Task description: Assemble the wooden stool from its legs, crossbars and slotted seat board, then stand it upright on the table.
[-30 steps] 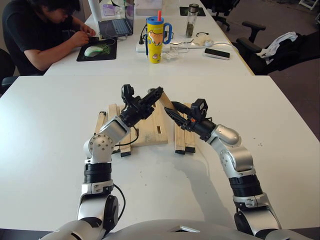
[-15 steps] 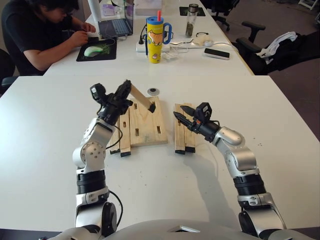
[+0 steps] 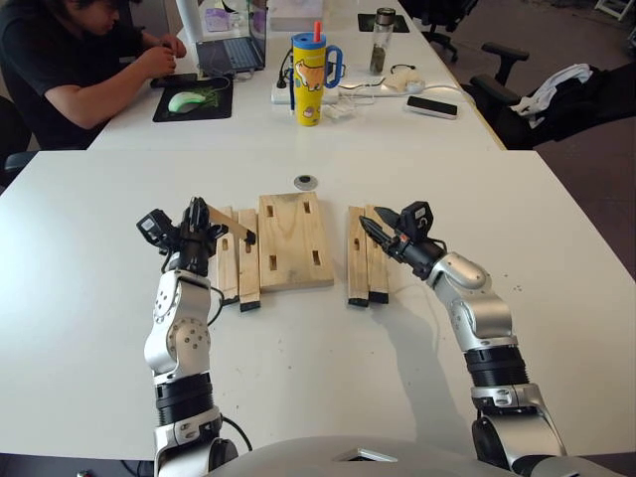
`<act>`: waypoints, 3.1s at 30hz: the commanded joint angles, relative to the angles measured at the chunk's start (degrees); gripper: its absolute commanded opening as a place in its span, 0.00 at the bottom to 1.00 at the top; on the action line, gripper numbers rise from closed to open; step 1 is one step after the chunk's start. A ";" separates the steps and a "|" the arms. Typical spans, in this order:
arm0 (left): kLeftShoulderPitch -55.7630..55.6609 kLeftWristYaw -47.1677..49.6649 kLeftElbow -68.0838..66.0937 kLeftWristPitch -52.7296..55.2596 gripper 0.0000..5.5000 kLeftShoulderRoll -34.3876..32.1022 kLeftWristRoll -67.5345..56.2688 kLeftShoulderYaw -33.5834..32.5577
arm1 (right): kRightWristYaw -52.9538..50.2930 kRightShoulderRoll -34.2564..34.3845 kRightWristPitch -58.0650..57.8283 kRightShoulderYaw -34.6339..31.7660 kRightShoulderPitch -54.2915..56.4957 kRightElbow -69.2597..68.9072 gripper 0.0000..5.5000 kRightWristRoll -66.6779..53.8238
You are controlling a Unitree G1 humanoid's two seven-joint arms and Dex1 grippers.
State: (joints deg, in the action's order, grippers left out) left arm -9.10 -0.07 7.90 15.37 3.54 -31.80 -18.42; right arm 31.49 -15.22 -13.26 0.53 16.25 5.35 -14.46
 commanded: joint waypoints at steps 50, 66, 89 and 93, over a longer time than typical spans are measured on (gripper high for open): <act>5.36 -1.22 -4.17 -3.86 0.08 -9.84 27.01 16.87 | -2.14 1.54 -3.33 2.75 -0.91 -2.34 0.36 0.67; -11.39 -3.19 2.94 -9.72 0.21 -11.50 22.38 11.66 | -2.13 2.99 -3.32 2.87 -1.49 -2.30 0.36 0.61; -26.95 -8.38 -9.62 -7.75 0.00 -13.48 18.79 9.00 | -4.15 5.16 -1.15 3.49 -0.88 -0.22 0.36 3.10; -22.46 -7.08 -15.24 -1.73 0.00 -13.84 21.55 11.14 | -4.06 5.35 -1.20 3.77 -0.69 -0.25 0.36 3.14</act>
State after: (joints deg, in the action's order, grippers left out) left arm -35.48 -7.60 -3.42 9.17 -9.87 -12.13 -8.99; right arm 27.65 -10.10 -14.59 3.97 14.66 5.06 -11.68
